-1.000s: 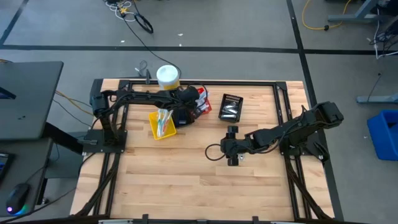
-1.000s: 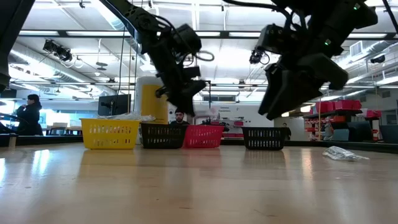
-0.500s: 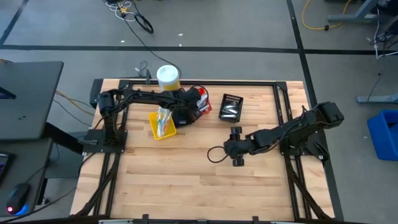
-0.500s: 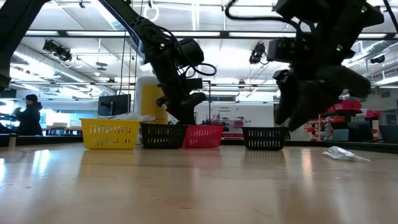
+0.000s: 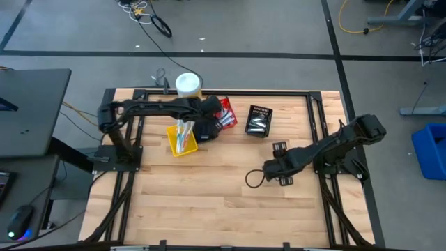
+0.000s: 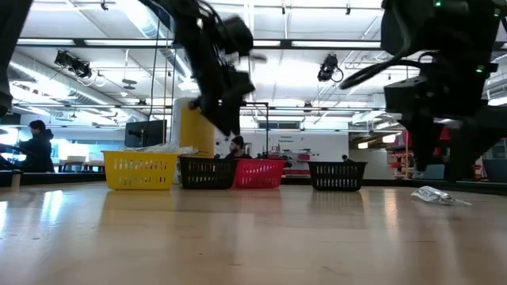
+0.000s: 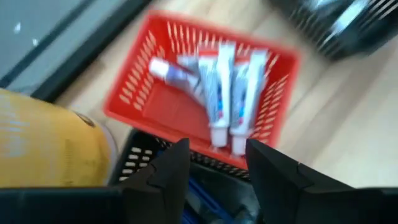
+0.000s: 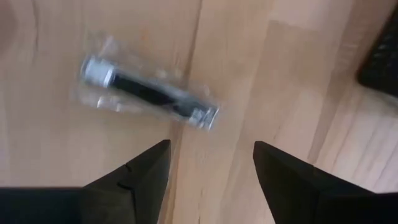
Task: Pick & Place Travel size toiletries
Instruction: Put the silver nail cutter into the right black bin
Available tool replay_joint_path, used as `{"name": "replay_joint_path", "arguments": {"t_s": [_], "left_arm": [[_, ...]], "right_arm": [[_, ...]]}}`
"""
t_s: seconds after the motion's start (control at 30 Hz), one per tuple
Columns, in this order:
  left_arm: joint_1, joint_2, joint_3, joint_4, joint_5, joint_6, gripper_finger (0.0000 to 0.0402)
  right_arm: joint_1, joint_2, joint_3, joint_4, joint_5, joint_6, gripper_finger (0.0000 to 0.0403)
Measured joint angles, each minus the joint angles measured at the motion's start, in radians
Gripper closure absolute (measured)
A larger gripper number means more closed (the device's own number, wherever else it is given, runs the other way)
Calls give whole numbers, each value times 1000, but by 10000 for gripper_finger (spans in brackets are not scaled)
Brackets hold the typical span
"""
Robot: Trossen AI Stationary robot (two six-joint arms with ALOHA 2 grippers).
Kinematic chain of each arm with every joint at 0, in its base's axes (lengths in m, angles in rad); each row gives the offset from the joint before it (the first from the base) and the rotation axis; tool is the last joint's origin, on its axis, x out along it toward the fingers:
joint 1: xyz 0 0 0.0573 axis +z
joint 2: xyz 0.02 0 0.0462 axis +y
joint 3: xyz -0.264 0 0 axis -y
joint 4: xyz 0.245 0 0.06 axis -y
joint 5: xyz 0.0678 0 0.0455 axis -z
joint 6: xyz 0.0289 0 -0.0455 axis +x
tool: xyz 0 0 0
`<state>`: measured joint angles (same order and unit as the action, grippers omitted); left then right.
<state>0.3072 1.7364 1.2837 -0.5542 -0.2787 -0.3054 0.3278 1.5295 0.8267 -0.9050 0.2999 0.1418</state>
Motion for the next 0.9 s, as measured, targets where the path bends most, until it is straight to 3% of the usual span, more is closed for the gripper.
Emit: {"name": "replay_joint_path", "arguments": {"t_s": [0.2, 0.4, 0.67, 0.9], "left_arm": [[-57, -169, -2, -3, -24, 15, 246], [-141, -292, -62, -22, -71, 29, 248], [-268, -419, -259, 2, -175, -115, 248], [-338, -519, -428, 162, -204, -239, 248]], "right_arm": [[26, 0, 0, 43, -132, -72, 155], [35, 0, 0, 127, -146, -171, 168], [26, 0, -33, 193, -146, -344, 182], [-11, 0, -94, 264, -147, -411, 174]]}}
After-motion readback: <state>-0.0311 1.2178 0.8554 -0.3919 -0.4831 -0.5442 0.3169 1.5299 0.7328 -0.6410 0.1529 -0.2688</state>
